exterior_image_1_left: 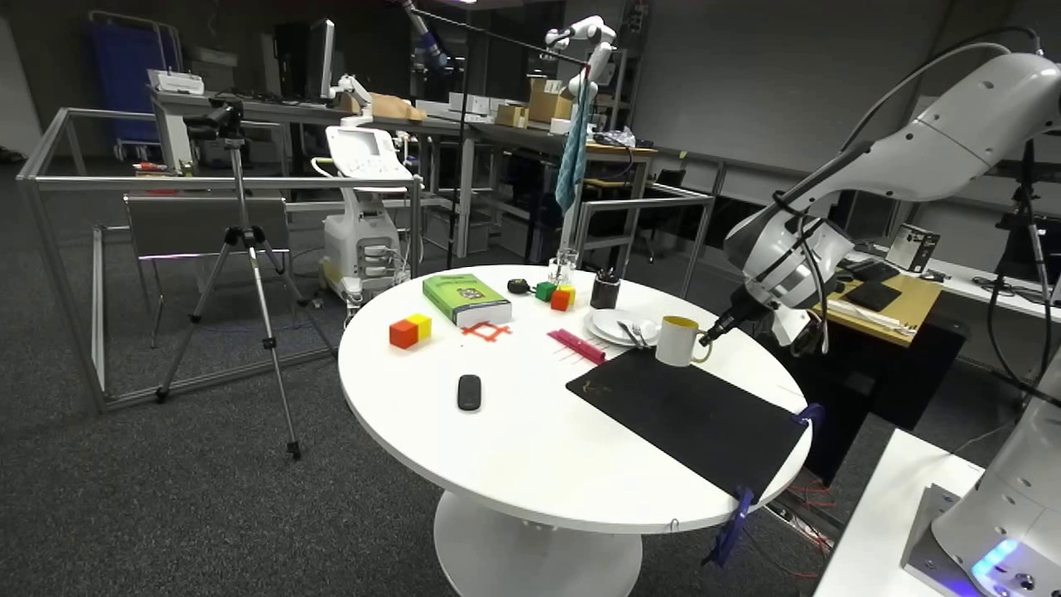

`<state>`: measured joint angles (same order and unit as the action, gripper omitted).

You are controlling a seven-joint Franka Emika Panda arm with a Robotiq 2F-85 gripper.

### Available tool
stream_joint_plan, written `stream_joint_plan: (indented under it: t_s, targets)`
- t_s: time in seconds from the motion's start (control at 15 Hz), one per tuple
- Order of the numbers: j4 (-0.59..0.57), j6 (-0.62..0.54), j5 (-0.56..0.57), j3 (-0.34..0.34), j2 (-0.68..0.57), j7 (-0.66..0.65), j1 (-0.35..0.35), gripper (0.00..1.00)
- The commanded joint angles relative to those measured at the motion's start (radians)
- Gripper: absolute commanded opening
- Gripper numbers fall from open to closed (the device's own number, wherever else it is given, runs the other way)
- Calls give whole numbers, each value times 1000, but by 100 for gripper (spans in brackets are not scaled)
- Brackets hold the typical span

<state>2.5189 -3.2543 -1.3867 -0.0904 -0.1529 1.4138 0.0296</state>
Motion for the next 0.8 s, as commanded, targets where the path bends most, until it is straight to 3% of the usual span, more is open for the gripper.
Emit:
stream_joint_plan:
  t_s: [0.0,0.67,0.73]
  targets:
    - [6,-47,-23,-31,-2,8,23,4]
    - [73,-120,-11,-122,5,16,61,4]
    - [124,-119,166,-75,21,-160,107,4]
